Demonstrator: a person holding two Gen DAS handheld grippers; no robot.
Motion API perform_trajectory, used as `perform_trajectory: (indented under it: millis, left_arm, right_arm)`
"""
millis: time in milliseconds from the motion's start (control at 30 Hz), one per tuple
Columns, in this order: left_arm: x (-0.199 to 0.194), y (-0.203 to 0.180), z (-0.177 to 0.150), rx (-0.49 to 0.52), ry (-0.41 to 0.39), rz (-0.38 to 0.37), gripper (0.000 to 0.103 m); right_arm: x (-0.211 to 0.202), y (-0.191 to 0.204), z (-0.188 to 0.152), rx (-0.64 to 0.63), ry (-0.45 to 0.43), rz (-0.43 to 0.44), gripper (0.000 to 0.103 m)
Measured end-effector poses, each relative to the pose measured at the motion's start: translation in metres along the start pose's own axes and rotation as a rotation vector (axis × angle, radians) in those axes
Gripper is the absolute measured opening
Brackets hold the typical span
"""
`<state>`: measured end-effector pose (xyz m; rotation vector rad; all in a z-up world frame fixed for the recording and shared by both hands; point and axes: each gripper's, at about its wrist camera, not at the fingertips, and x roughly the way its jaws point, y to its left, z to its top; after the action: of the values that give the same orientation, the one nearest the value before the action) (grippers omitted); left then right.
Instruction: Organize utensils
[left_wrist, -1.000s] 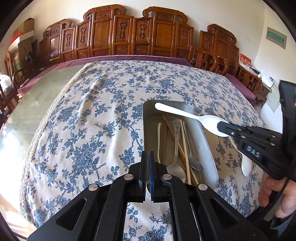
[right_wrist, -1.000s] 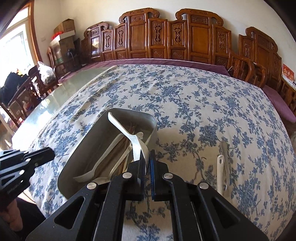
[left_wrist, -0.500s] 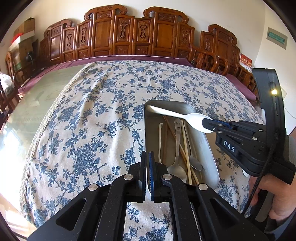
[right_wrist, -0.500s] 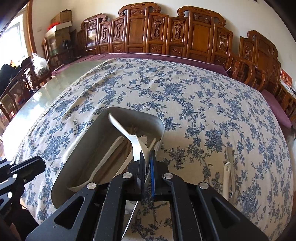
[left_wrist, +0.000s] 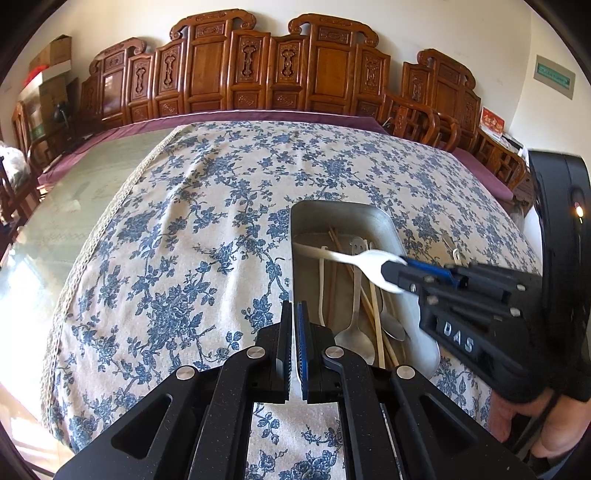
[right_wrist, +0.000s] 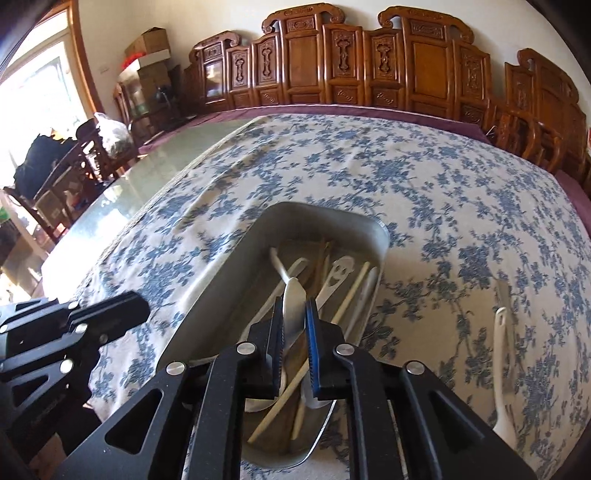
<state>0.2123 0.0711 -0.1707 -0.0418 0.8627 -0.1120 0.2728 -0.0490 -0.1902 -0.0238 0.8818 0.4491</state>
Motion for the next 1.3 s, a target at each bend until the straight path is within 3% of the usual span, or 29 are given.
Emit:
perform_trajectory:
  millis: [533,667,833,900,967,1100,1300]
  left_arm:
    - [-0.001,0.002,0.000,-0.004,0.000,0.010,0.002]
    - [-0.001,0.002,0.000,-0.002,0.000,0.009,0.002]
    - [0.000,-0.001,-0.002,0.003,0.001,0.002,0.003]
    - [0.000,-0.005,-0.003,0.007,0.001,-0.001,0.008]
    - [-0.001,-0.009,-0.003,0.014,-0.006,-0.004,0.021]
    - [-0.001,-0.019,-0.004,0.030,-0.007,-0.024,0.023]
    - [0.000,-0.044,-0.008,0.070,-0.004,-0.061,0.041]
  right_arm:
    - [-0.010,0.003,-0.021,0.004,0.009,0.129,0.022]
    - [-0.018,-0.002,-0.023,0.004,-0.013,0.138,0.031]
    - [-0.038,-0.018,-0.030,-0.003,-0.049,0.116,0.032]
    - [-0.047,-0.031,-0.035,-0.002,-0.058,0.091,0.032]
    - [-0.054,-0.045,-0.040,-0.002,-0.063,0.059,0.032]
    - [-0.072,-0.076,-0.051,-0.013,-0.075,-0.024,0.032]
    - [-0.091,-0.126,-0.066,-0.006,-0.081,-0.120,0.032]
